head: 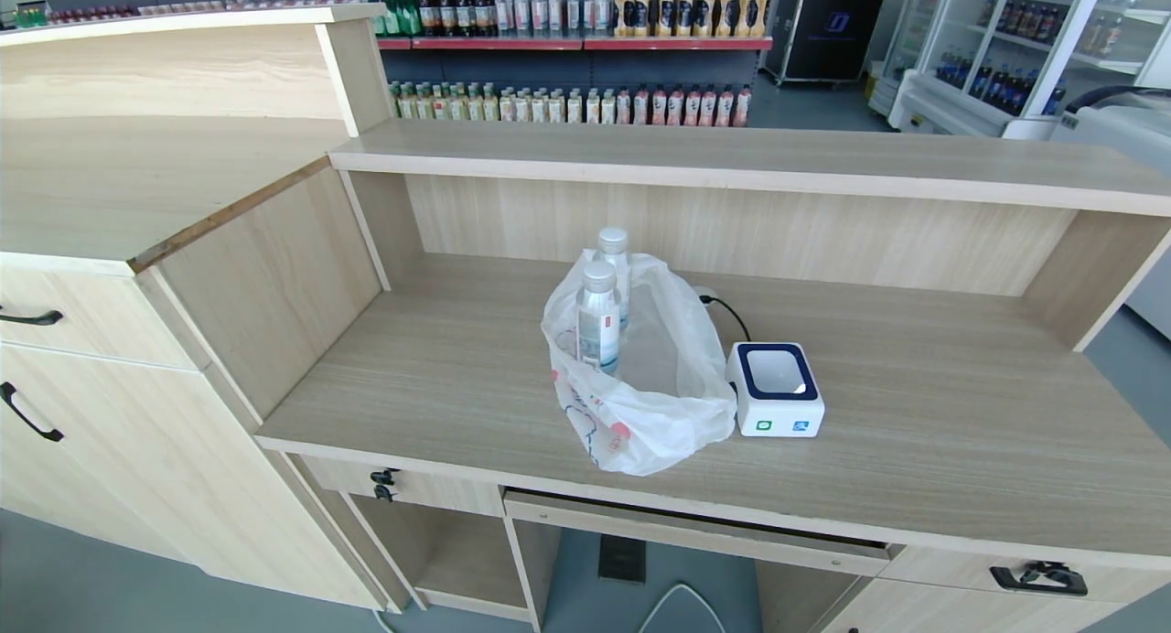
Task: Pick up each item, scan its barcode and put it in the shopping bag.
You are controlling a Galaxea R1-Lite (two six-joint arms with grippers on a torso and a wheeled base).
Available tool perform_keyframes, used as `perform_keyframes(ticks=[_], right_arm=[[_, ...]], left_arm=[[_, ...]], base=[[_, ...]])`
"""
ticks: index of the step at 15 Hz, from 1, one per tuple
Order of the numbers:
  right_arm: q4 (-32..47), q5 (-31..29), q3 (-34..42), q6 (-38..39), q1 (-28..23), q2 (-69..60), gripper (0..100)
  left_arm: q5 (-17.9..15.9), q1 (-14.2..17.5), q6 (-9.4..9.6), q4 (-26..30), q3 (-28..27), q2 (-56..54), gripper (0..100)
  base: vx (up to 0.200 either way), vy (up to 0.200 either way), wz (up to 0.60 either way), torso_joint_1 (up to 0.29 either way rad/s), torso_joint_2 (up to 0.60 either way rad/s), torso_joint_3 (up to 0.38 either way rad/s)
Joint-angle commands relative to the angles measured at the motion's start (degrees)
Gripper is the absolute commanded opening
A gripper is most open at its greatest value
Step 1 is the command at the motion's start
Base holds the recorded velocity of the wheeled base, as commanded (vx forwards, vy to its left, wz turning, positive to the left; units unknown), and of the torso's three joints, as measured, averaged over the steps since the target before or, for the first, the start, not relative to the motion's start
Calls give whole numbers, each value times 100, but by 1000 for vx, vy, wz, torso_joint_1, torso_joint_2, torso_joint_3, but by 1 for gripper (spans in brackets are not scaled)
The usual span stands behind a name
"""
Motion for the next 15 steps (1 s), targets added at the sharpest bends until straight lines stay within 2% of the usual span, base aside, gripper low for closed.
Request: perform_keyframes(ticks=[1, 6, 8, 10, 13, 15], right_arm=[[-313, 255, 450, 1023, 23, 174, 0], [-349, 255, 916, 1216, 445, -46, 0], [-612, 352, 890, 1392, 629, -152, 0], [-709, 721, 802, 1410, 752, -169, 0], [-797, 950, 872, 1788, 875, -73, 0], [-1069, 1539, 951, 1911, 664, 182, 0]], left_arm=[[2, -3, 0, 2, 0, -2, 100], [2, -3, 0, 2, 0, -2, 100], [2, 6, 0, 2, 0, -2, 100], [2, 6, 0, 2, 0, -2, 100], [2, -3, 0, 2, 0, -2, 100], [2, -3, 0, 2, 0, -2, 100]], base=[[0, 0, 0, 0, 0, 0], [0, 0, 0, 0, 0, 0], [0, 0, 600, 5, 7, -5], [0, 0, 600, 2, -5, 5], [0, 0, 0, 0, 0, 0], [0, 0, 0, 0, 0, 0]])
